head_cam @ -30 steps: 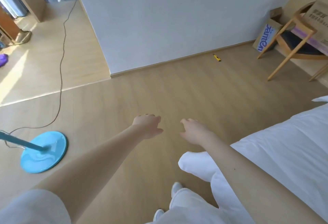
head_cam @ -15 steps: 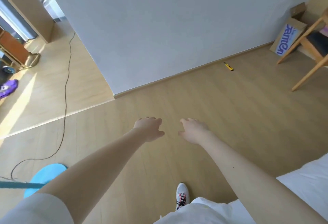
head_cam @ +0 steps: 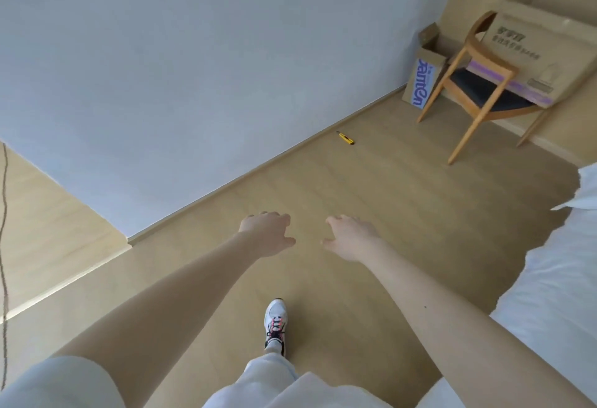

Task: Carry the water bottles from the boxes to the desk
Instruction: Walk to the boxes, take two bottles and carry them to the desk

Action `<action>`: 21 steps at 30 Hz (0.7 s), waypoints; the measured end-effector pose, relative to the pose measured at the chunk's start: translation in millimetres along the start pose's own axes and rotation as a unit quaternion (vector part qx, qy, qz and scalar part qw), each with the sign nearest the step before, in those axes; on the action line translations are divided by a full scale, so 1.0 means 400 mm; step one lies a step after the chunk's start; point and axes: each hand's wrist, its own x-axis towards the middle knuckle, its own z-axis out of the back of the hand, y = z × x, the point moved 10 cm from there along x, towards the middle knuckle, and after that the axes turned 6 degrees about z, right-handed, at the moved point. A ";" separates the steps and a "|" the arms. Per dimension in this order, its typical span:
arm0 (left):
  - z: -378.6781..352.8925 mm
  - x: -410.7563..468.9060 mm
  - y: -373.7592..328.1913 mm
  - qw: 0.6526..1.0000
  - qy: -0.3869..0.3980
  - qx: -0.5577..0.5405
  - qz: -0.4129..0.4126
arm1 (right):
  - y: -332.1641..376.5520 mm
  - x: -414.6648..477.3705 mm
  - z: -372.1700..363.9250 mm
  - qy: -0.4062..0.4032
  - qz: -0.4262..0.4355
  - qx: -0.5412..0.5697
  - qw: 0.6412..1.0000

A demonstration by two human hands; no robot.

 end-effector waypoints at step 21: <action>0.335 0.633 -0.361 0.965 0.018 0.089 -0.244 | -0.481 0.232 0.310 -0.025 -0.262 0.099 0.960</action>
